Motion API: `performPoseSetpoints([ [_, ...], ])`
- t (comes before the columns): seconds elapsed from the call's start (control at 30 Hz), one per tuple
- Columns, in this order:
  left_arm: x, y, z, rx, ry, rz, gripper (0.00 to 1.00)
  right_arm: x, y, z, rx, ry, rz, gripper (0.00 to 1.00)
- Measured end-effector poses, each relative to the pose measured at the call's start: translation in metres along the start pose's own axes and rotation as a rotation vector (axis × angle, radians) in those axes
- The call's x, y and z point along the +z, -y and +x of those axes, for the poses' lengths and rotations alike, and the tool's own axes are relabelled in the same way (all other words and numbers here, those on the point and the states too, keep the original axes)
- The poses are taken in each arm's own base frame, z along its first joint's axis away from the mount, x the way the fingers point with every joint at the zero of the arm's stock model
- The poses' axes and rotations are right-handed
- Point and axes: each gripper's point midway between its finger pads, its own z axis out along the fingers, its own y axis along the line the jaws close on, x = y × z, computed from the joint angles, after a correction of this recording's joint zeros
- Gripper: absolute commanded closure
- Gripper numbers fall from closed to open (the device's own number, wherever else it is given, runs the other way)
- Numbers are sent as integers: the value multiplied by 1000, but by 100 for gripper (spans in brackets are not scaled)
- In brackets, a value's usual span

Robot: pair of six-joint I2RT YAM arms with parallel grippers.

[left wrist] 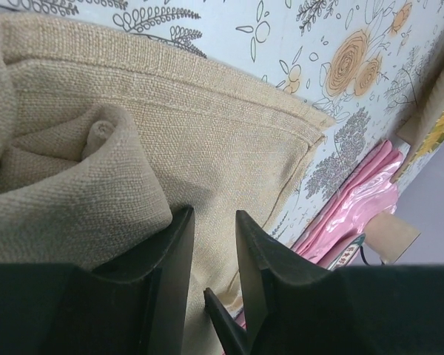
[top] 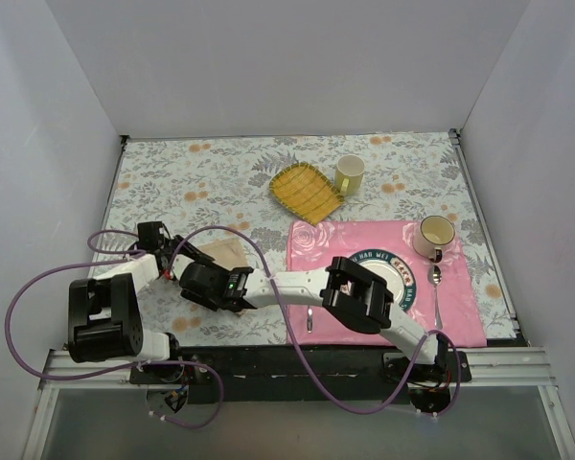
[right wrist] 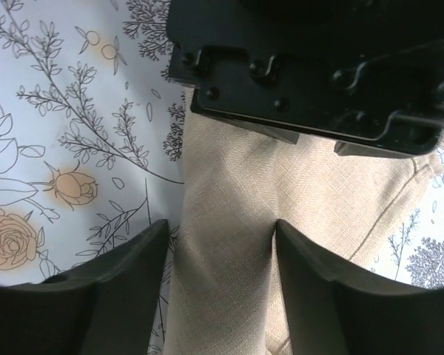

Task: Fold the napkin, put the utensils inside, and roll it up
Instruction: Roll the napkin with the utensil

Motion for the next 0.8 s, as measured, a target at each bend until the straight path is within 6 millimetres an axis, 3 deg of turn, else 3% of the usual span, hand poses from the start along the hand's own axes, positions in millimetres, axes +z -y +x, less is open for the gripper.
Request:
performPoseSetpoints([
  [0.17, -1, 0, -2, 16, 1, -15, 67, 1, 0, -3, 34, 17, 23, 62],
  [0.2, -2, -1, -3, 20, 2, -26, 66, 1, -1, -2, 42, 16, 21, 72],
  [0.33, -5, 0, -6, 43, 5, -58, 59, 5, -2, 0, 78, 18, 19, 84],
  [0.43, -11, 5, -15, 63, 27, -82, 49, 7, -1, -1, 121, 20, 4, 88],
  [0.47, -14, 9, -21, 75, 46, -88, 39, 7, 0, -1, 140, 22, -4, 89],
  [0.53, -23, 19, -33, 98, 94, -91, 32, 9, 1, -2, 183, 26, -23, 90],
  [0.57, -28, 25, -39, 106, 120, -90, 24, 9, 2, -3, 207, 28, -35, 90],
  [0.67, -46, 35, -54, 120, 209, -97, 20, 11, 4, -4, 295, 34, -90, 91],
  [0.8, -59, 26, -57, 92, 263, -151, 21, 11, 8, -5, 435, 45, -214, 94],
])
